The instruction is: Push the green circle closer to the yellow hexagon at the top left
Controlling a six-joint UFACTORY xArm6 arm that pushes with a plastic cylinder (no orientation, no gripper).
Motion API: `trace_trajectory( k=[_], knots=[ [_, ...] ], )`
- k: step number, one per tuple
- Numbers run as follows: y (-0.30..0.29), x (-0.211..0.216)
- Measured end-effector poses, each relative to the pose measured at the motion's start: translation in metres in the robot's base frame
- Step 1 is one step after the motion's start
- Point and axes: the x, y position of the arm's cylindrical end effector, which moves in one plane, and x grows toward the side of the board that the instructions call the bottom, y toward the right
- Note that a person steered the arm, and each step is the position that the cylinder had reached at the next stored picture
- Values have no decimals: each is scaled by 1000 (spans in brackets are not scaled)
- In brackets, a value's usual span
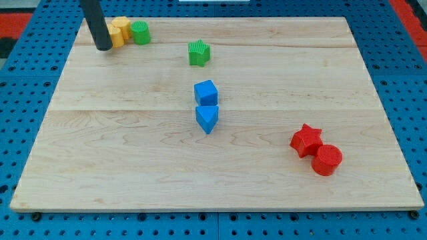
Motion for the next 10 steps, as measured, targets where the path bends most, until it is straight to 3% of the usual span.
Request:
trace_trajectory(
  k=[3, 5, 6, 10],
  knots=[
    [5, 5],
    [60, 45],
    [60, 16],
    [59, -6]
  ],
)
